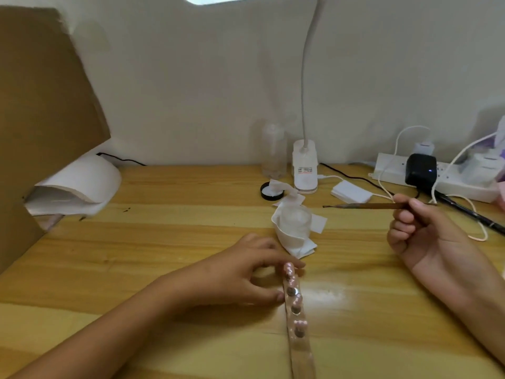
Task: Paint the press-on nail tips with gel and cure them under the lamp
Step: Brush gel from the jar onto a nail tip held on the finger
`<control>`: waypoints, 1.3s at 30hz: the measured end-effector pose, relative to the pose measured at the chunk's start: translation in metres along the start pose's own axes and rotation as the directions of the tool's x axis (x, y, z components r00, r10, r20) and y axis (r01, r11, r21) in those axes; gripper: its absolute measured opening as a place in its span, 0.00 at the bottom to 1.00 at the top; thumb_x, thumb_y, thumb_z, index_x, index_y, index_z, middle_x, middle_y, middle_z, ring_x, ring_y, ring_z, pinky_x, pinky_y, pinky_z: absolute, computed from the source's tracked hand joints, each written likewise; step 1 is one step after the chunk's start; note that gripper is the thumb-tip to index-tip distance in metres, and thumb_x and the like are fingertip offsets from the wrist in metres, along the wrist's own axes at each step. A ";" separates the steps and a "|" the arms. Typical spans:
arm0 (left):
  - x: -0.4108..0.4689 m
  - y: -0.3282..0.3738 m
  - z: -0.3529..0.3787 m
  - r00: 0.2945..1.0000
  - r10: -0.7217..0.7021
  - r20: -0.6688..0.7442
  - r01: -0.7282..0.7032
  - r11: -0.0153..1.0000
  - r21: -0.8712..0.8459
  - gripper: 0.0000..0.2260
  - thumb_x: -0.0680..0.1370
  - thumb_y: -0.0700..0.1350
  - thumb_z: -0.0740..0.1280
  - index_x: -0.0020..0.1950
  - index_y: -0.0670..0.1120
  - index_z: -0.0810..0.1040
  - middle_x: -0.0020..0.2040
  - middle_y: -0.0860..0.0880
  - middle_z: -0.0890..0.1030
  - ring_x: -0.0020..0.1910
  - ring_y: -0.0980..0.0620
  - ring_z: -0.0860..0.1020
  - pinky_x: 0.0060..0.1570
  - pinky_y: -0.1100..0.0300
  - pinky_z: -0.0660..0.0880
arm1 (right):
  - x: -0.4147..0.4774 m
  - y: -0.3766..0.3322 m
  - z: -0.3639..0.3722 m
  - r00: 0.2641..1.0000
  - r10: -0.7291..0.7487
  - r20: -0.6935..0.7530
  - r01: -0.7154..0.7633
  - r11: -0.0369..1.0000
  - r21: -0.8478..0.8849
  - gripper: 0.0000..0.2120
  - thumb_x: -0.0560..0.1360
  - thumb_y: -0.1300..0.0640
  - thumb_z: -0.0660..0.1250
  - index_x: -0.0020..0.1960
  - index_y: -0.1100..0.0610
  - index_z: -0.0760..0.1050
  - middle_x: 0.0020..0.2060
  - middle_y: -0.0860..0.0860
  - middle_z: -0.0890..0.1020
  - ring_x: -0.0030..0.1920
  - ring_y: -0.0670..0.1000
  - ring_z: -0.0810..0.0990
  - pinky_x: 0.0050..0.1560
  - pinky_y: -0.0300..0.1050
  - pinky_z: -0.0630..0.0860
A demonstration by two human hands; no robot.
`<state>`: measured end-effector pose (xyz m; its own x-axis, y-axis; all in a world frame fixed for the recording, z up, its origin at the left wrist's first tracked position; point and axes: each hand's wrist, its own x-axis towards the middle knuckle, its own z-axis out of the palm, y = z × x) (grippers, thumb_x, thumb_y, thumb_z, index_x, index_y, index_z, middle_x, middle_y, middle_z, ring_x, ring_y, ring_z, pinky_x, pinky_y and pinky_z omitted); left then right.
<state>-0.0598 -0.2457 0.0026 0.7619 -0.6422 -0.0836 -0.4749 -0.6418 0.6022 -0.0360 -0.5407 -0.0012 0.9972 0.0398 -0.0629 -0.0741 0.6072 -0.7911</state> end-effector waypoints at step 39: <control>0.025 0.040 0.042 0.986 0.030 -0.165 -0.065 0.975 -0.210 0.11 0.71 0.63 0.68 0.52 0.66 0.78 0.48 0.60 0.78 0.53 0.62 0.73 0.47 0.71 0.69 | -0.004 0.002 -0.002 0.995 0.085 -0.045 -0.084 0.996 0.024 0.12 0.73 0.48 0.66 0.38 0.53 0.83 0.30 0.49 0.72 0.28 0.45 0.72 0.28 0.39 0.76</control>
<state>-0.0778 -0.3050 -0.0088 0.8097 -0.5831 0.0668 -0.4201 -0.4963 0.7598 -0.0402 -0.5415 -0.0039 0.9861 0.0555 -0.1568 -0.1571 0.6209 -0.7680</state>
